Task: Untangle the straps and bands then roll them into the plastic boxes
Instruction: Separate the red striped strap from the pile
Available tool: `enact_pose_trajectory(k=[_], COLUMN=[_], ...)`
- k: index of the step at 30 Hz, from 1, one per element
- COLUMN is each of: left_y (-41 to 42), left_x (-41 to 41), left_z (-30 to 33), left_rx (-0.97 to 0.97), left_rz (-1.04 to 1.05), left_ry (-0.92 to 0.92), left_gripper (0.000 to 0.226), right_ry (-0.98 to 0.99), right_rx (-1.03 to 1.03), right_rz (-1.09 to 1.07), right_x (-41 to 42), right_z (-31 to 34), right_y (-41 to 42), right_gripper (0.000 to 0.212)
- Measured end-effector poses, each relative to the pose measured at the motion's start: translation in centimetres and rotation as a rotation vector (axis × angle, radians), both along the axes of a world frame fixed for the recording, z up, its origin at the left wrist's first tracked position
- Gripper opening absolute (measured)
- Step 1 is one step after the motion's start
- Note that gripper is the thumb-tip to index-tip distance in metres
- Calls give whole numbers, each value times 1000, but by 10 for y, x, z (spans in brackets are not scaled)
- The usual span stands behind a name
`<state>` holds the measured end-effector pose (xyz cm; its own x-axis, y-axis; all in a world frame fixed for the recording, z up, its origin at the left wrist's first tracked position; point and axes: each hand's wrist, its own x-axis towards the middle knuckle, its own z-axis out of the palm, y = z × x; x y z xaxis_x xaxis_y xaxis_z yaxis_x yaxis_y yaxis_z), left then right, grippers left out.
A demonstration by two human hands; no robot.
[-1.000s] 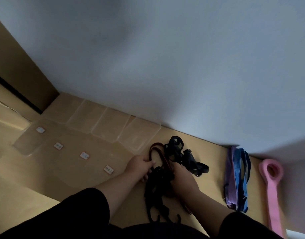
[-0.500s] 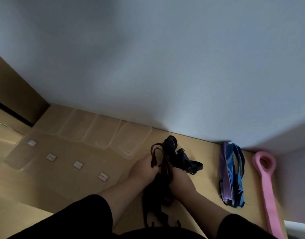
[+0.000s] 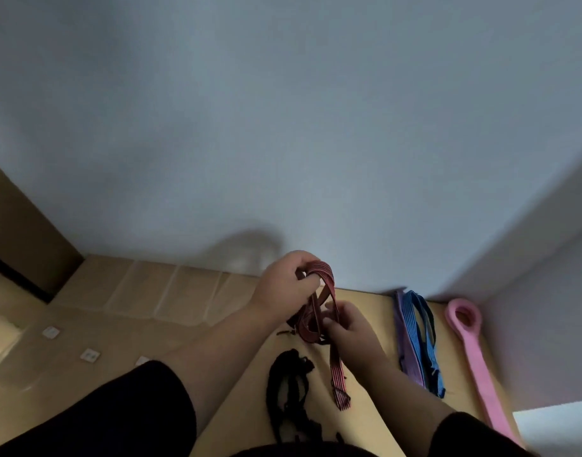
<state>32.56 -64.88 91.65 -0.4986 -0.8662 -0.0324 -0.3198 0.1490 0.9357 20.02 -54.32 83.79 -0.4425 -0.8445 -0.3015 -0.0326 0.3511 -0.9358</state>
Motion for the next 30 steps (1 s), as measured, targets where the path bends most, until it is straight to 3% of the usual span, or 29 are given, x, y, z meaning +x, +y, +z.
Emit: enact_pose_trajectory(k=[2,6,8,11,18,22,24,26,30], left_y=[-1,2,5,8,12,18,22,28,37], left_x=[-3,-8,-8,-6,5,1,-1,-2,-3], left_z=[18,50,67,89,118,129,129,128,128], left_rx=[-69,-169,-216,-261,-365,-232,-85,111,163], left_rz=[-54,-202,-266,-268,-205,-266,-386,-525,-757], left_ry=[3,29,30,57,54,42,80,197,220], left_gripper=[17,16,18,20,4,26,19,4,18], right_ry=[-12,192,201,253,292,236,203,201,283], right_rx=[-86,-219,-291,-341,-244,-227,-241,-247,-203], right_rz=[-70,-59,-36,-109,-264,-299,-318,-326,-371], right_x=[1,0,3,10,12,19,22,23,20], right_z=[21,68,91,119,127,114,109,107,105], right_y=[2,4,2,2,30,60,75,89,117], right_gripper=[30,54,42,5,30,40,43,33,17])
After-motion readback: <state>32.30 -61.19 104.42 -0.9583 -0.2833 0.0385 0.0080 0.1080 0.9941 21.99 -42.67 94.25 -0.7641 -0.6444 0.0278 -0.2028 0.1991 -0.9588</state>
